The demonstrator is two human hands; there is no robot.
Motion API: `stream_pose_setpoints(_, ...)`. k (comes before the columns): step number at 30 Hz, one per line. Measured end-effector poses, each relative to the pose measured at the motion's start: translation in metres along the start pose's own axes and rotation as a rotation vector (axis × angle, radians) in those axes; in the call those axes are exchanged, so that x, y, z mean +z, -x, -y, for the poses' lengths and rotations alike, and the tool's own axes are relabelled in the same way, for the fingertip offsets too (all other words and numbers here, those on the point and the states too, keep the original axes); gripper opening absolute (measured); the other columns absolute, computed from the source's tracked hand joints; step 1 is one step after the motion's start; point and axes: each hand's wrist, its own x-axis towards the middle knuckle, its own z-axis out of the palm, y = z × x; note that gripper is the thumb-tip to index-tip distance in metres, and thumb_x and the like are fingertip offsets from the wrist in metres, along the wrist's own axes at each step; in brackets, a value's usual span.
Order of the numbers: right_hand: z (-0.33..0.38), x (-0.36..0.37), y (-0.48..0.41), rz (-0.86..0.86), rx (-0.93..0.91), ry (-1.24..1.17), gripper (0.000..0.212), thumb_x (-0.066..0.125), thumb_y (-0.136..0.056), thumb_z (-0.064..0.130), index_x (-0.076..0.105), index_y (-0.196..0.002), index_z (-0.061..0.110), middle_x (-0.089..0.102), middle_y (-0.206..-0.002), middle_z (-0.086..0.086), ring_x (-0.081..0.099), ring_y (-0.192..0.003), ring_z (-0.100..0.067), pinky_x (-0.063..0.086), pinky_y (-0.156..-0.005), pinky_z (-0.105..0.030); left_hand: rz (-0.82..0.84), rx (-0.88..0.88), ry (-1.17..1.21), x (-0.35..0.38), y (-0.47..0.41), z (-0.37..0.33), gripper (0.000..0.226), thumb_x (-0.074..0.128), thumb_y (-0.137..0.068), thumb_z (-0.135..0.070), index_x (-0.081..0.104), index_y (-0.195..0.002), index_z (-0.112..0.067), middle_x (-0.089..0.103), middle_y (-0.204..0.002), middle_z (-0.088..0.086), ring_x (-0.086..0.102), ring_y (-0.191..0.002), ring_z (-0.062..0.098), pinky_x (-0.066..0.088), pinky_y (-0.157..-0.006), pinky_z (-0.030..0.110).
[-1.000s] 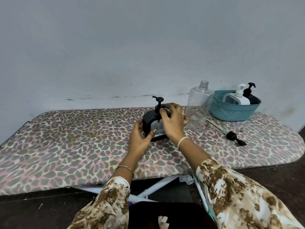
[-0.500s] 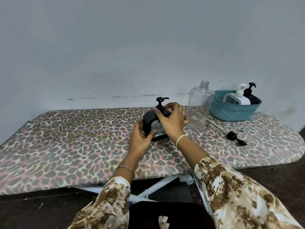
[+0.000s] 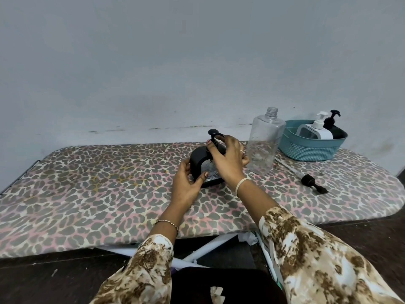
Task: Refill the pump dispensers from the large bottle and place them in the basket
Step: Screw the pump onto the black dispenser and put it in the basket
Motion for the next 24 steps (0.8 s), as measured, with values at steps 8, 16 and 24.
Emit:
stream_pose_setpoints(8,0.006,-0.002,-0.003,-0.116,0.055,0.131,0.035,0.065,-0.077,0.060,0.062,-0.094,0.029,0.054,-0.117,0.006,0.043,-0.119,-0.015,0.019,-0.101,-0.044,0.004,0.003,-0.016,0.000,0.000,0.000,0.061,0.075,-0.082,-0.021,0.043,-0.134,-0.014,0.057,-0.128,0.004,0.049,-0.107,0.007,0.037,-0.080,0.006)
stream_pose_setpoints(16,0.001,0.000,-0.003,-0.009,-0.021,0.076,0.035,0.055,-0.089,0.053,0.063,-0.116,0.032,0.048,-0.131,0.007,0.034,-0.129,-0.015,0.016,-0.104,-0.045,0.005,0.004,-0.007,0.000,0.000,0.000,0.062,0.075,-0.082,-0.022,0.043,-0.134,-0.014,0.056,-0.127,0.004,0.051,-0.108,0.009,0.040,-0.089,0.018)
stream_pose_setpoints(24,0.011,0.000,-0.002,-0.166,0.056,0.170,0.040,0.066,-0.074,0.062,0.062,-0.090,0.026,0.060,-0.107,0.008,0.048,-0.113,-0.015,0.019,-0.096,-0.041,0.006,0.014,0.004,-0.001,0.001,0.000,0.061,0.075,-0.082,-0.020,0.044,-0.133,-0.015,0.055,-0.118,-0.004,0.051,-0.108,0.008,0.037,-0.080,0.005)
